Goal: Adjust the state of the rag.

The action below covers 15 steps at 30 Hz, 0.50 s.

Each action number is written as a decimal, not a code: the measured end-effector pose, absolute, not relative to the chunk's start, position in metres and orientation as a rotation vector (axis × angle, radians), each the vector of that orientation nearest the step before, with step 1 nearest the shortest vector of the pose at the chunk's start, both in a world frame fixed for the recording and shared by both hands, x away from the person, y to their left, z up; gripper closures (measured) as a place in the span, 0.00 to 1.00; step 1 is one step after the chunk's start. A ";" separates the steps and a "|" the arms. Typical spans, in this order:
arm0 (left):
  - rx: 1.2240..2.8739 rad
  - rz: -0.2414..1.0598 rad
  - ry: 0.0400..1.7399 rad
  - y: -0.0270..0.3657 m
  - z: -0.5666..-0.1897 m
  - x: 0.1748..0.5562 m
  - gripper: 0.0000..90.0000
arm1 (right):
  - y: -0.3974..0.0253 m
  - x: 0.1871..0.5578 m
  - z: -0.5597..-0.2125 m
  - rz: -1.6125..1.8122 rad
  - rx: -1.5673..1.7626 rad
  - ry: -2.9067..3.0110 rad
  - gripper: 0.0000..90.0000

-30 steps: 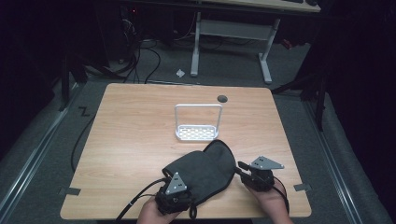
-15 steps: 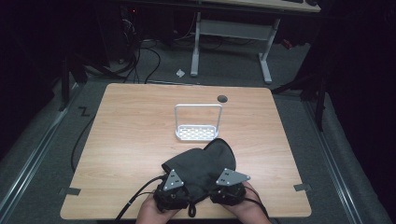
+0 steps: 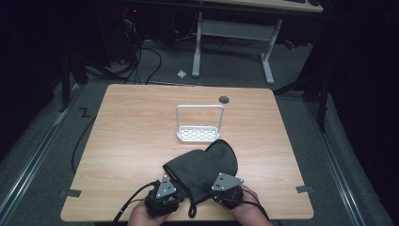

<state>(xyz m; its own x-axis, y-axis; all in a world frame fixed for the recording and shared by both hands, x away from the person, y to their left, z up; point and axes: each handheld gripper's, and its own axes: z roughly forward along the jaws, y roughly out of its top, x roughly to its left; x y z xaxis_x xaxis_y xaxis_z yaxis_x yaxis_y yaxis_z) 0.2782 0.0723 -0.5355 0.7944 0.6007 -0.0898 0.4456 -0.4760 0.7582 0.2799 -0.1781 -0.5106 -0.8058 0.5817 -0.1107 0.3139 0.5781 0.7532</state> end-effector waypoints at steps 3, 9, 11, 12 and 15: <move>2.148 0.233 0.768 0.074 -0.536 0.279 0.73 | -0.193 0.285 -0.504 1.087 0.773 2.399 0.96; 2.152 0.237 0.767 0.077 -0.536 0.282 0.78 | -0.235 0.301 -0.499 1.072 0.920 2.264 0.96; 2.153 0.239 0.776 0.082 -0.535 0.285 0.81 | -0.262 0.313 -0.501 1.018 1.009 2.188 0.96; 2.153 0.239 0.776 0.082 -0.535 0.285 0.82 | -0.271 0.317 -0.503 0.997 1.044 2.169 0.96; 2.151 0.241 0.793 0.088 -0.535 0.289 0.85 | -0.288 0.324 -0.506 0.974 1.114 2.131 0.96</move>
<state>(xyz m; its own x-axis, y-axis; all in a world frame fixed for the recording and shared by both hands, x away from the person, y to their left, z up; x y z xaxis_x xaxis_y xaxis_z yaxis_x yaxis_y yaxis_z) 0.2892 0.0879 -0.5350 0.7840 0.6138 -0.0924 0.4585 -0.4722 0.7528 0.3245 -0.2878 -0.5058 -0.5125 0.8490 -0.1284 0.4585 0.3970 0.7951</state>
